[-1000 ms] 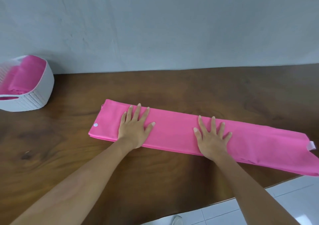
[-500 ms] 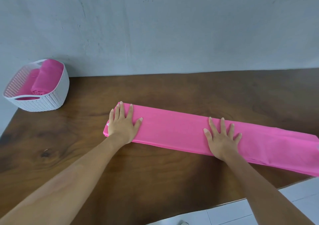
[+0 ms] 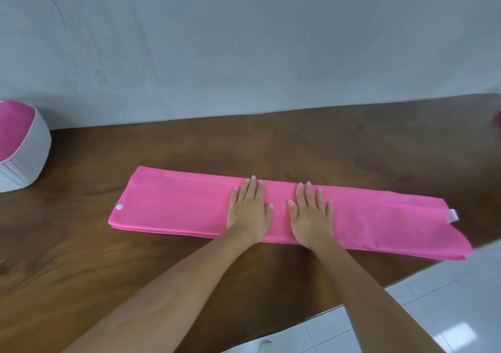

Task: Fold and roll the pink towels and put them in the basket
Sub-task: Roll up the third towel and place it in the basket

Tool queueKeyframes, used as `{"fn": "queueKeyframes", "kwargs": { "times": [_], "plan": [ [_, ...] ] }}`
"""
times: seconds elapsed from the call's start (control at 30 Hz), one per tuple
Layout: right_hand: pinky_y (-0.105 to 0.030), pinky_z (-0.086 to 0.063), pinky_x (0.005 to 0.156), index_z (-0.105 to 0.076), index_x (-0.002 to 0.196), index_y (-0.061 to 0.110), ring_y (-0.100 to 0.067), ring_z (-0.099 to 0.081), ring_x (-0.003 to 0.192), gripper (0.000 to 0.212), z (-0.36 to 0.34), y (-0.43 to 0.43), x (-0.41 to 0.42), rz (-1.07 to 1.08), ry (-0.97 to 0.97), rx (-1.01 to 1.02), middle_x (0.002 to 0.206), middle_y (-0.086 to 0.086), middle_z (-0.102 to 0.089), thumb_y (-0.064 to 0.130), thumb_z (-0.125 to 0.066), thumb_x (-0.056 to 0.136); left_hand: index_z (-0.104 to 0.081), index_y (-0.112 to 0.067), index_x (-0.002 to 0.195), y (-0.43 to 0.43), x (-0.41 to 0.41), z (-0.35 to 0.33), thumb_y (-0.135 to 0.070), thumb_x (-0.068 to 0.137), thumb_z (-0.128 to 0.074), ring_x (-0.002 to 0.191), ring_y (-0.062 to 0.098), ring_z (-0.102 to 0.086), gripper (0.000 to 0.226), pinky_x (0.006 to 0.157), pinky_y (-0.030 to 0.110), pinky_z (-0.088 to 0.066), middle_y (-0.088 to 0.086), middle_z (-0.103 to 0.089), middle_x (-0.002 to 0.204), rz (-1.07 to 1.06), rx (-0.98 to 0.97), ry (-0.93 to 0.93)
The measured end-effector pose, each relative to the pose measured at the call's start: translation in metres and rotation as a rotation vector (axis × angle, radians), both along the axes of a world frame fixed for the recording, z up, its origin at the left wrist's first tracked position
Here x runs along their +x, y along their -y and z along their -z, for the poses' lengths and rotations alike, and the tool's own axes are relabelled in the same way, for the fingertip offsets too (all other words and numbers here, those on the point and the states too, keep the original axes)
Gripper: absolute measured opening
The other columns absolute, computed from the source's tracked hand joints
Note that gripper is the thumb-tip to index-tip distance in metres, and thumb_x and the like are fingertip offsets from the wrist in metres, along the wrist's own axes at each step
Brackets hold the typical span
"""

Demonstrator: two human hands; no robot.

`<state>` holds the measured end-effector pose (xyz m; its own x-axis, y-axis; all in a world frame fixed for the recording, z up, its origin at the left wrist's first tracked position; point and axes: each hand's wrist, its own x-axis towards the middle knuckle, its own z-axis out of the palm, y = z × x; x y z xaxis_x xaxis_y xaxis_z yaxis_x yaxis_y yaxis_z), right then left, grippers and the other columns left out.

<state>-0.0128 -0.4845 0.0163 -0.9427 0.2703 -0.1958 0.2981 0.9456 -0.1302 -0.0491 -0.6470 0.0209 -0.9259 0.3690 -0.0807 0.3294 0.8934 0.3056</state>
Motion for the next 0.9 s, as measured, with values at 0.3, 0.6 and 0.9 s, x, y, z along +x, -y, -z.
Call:
{"fn": "queueKeyframes", "kwargs": {
  "times": [0.3,0.6,0.9],
  "plan": [
    [-0.035,0.008,0.125,0.012,0.16,0.029,-0.012,0.015,0.154,0.086,0.005,-0.086,0.032,-0.142,-0.104,-0.01,0.168,0.007,0.015,0.071,0.015,0.086,-0.002,-0.018,0.163,-0.042,0.011,0.014,-0.05,0.106,-0.015,0.157,0.02,0.006,0.066,0.128,0.043,-0.002,0.003,0.003,0.171,-0.109,-0.05,-0.067],
    [-0.036,0.003,0.126,0.01,0.16,0.033,-0.012,0.011,0.155,0.082,0.007,-0.235,0.067,-0.124,-0.12,0.043,0.169,0.006,0.01,0.077,0.002,0.092,-0.007,-0.021,0.163,-0.042,0.013,0.016,-0.054,0.104,-0.013,0.157,0.016,0.002,0.068,0.128,0.04,-0.003,0.0,-0.001,0.171,-0.131,-0.071,-0.119],
    [-0.033,0.007,0.123,0.014,0.159,0.035,-0.01,0.013,0.154,0.078,0.009,-0.315,0.068,-0.248,-0.096,0.064,0.168,0.009,0.012,0.076,0.0,0.094,-0.003,-0.025,0.163,-0.042,0.012,0.02,-0.065,0.093,0.005,0.156,0.013,0.005,0.08,0.127,0.038,-0.001,-0.005,0.001,0.17,-0.159,-0.123,-0.113]
  ]
}}
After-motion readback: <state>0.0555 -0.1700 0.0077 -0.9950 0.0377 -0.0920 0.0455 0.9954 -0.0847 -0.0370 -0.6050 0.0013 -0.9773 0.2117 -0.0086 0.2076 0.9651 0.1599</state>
